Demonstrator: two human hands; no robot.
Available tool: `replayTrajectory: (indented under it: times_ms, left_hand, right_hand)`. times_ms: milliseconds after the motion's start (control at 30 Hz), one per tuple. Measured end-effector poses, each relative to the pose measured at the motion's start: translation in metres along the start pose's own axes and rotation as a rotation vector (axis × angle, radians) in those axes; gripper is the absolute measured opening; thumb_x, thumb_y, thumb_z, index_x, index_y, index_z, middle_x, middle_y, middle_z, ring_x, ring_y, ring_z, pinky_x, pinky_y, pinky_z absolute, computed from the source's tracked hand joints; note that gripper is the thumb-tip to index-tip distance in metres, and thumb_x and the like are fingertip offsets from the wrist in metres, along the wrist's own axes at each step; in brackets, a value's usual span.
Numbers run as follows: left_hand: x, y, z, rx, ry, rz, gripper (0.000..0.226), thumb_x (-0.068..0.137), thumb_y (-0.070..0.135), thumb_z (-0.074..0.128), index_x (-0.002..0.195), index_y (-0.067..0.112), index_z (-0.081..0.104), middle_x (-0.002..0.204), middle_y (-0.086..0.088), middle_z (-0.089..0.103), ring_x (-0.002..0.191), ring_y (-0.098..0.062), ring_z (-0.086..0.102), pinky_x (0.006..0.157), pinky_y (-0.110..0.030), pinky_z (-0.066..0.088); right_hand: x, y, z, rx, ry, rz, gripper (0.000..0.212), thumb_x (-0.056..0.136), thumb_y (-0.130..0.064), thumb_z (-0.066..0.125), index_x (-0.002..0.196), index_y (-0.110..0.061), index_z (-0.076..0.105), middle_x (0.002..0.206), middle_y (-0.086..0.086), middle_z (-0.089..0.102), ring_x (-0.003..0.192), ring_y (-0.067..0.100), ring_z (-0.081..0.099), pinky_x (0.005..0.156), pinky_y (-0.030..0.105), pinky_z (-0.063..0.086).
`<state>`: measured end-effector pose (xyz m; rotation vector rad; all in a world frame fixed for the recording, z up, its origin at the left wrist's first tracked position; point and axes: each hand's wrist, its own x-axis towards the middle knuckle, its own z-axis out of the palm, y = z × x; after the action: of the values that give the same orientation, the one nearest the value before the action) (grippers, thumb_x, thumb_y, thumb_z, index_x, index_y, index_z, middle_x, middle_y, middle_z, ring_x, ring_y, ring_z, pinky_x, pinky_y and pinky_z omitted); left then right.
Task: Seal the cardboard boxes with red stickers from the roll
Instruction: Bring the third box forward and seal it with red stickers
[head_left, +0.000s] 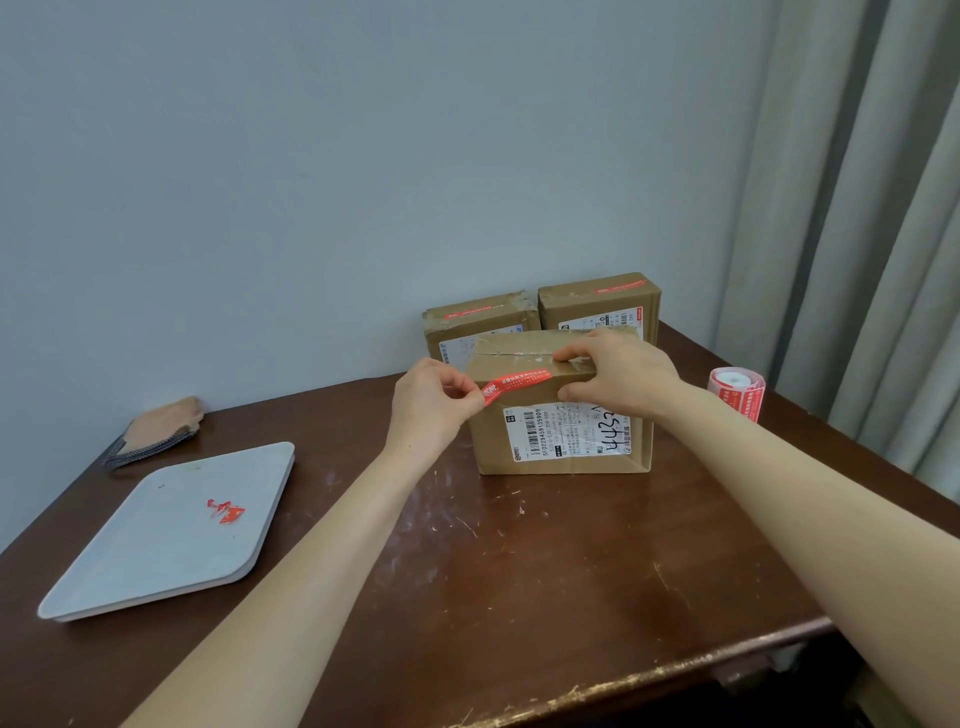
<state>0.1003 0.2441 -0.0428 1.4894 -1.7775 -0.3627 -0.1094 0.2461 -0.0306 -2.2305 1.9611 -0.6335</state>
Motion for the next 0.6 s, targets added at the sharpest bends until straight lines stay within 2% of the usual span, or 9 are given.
replayTrajectory:
  times_ms: [133, 300, 467, 600]
  left_hand:
    - [0.001, 0.0, 0.0, -0.015, -0.007, -0.016, 0.016, 0.078, 0.022, 0.072, 0.063, 0.02, 0.066, 0.086, 0.006, 0.062, 0.085, -0.011, 0.06, 0.059, -0.015, 0.038]
    - [-0.003, 0.001, 0.001, 0.014, 0.021, 0.02, 0.012, 0.079, 0.022, 0.071, 0.069, 0.019, 0.066, 0.085, 0.009, 0.053, 0.075, -0.004, 0.048, 0.059, -0.01, 0.031]
    - [-0.008, -0.003, 0.008, 0.009, 0.133, 0.04, 0.01, 0.079, 0.021, 0.069, 0.071, 0.023, 0.063, 0.085, 0.005, 0.061, 0.072, -0.007, 0.052, 0.059, -0.011, 0.034]
    - [-0.013, 0.001, 0.011, -0.027, 0.146, 0.029, 0.008, 0.08, 0.017, 0.067, 0.073, 0.019, 0.063, 0.078, 0.007, 0.06, 0.069, -0.006, 0.053, 0.057, -0.008, 0.035]
  right_hand:
    - [0.001, 0.0, 0.0, -0.004, 0.001, -0.003, 0.05, 0.082, -0.044, 0.068, 0.129, -0.034, 0.055, 0.127, -0.003, 0.053, 0.113, 0.017, 0.052, 0.08, 0.032, 0.043]
    - [0.0, 0.0, 0.001, -0.007, -0.001, -0.002, 0.05, 0.082, -0.045, 0.067, 0.129, -0.034, 0.054, 0.128, -0.003, 0.052, 0.114, 0.018, 0.051, 0.08, 0.032, 0.042]
    - [0.001, 0.0, 0.001, -0.013, -0.004, -0.001, 0.049, 0.082, -0.045, 0.067, 0.129, -0.035, 0.054, 0.129, -0.004, 0.052, 0.114, 0.018, 0.051, 0.079, 0.031, 0.041]
    - [0.001, 0.001, 0.001, -0.014, -0.005, -0.002, 0.05, 0.082, -0.046, 0.067, 0.129, -0.036, 0.054, 0.129, -0.004, 0.052, 0.114, 0.018, 0.052, 0.08, 0.032, 0.043]
